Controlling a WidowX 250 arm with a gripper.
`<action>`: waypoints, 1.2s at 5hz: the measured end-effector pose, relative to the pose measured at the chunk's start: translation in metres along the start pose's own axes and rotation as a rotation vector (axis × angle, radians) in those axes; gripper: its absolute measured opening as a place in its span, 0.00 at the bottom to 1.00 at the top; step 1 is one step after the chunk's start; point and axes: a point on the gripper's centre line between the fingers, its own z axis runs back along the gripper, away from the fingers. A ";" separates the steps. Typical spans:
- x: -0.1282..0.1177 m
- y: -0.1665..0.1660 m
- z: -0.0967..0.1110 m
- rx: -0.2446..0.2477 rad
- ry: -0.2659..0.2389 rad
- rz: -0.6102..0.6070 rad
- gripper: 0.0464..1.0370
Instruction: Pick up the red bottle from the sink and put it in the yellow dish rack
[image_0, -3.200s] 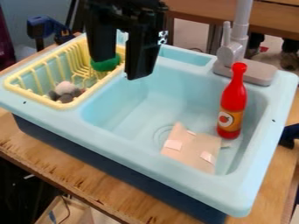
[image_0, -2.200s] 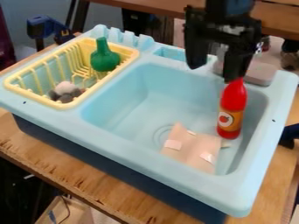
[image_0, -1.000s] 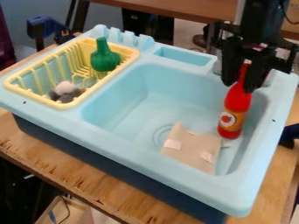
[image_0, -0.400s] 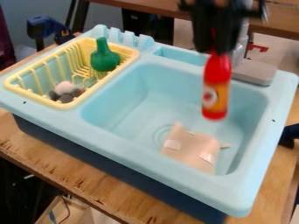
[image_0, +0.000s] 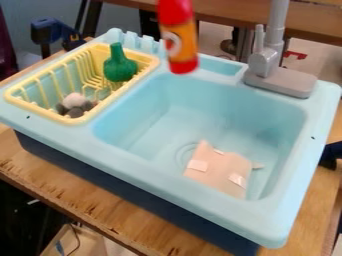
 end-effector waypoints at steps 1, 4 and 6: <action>-0.005 0.041 0.028 0.080 -0.062 0.104 0.29; 0.013 0.133 0.031 0.108 -0.004 0.236 0.29; 0.027 0.152 -0.006 0.109 0.075 0.255 0.29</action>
